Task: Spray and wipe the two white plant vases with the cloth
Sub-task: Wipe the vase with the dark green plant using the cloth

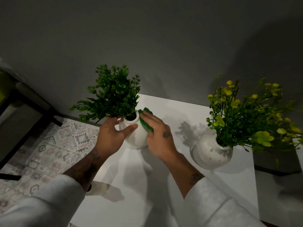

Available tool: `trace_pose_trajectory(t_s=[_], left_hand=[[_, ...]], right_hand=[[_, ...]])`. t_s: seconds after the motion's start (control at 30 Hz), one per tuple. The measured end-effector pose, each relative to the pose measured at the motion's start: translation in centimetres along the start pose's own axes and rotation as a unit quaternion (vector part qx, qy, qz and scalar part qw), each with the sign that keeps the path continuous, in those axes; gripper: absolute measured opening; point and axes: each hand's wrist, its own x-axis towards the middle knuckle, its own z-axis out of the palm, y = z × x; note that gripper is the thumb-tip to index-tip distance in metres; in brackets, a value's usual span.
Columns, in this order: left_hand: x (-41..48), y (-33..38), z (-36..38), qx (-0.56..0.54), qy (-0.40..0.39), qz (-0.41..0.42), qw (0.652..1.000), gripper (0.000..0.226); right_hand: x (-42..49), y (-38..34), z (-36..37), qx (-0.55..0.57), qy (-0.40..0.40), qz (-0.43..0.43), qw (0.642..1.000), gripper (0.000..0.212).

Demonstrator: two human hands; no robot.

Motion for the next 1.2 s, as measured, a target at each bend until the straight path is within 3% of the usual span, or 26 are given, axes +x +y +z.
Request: trace_pose_trajectory(t_s=[0.13, 0.3, 0.4, 0.53, 0.7, 0.87, 1.0, 1.2], left_hand=[[0.0, -0.1, 0.0, -0.001, -0.003, -0.003, 1.000, 0.058], [0.0, -0.2, 0.1, -0.011, -0.002, -0.001, 1.000, 0.057], [-0.1, -0.2, 0.1, -0.012, 0.000, 0.002, 1.000, 0.056], [-0.1, -0.1, 0.0, -0.007, 0.003, 0.002, 1.000, 0.056], [0.0, 0.0, 0.1, -0.008, 0.003, -0.004, 1.000, 0.056], [0.0, -0.1, 0.1, -0.010, 0.005, 0.000, 1.000, 0.057], [0.0, -0.3, 0.1, -0.009, 0.000, 0.002, 1.000, 0.058], [0.0, -0.2, 0.1, -0.010, 0.000, -0.001, 1.000, 0.058]], right_hand=[[-2.4, 1.2, 0.6, 0.032, 0.035, 0.007, 0.999, 0.071], [-3.9, 2.7, 0.7, 0.125, 0.055, 0.117, 0.984, 0.069], [-3.2, 2.5, 0.4, 0.119, 0.052, 0.142, 0.981, 0.063], [-0.6, 1.0, -0.1, 0.087, 0.030, 0.109, 0.990, 0.066], [1.4, -0.7, 0.4, -0.030, 0.016, -0.012, 0.999, 0.061], [-2.6, 0.7, 1.2, -0.023, 0.071, -0.047, 0.996, 0.056], [-3.8, 1.2, 1.4, -0.010, 0.105, -0.049, 0.993, 0.058], [2.1, -0.5, -0.4, -0.049, -0.002, 0.016, 0.999, 0.066]])
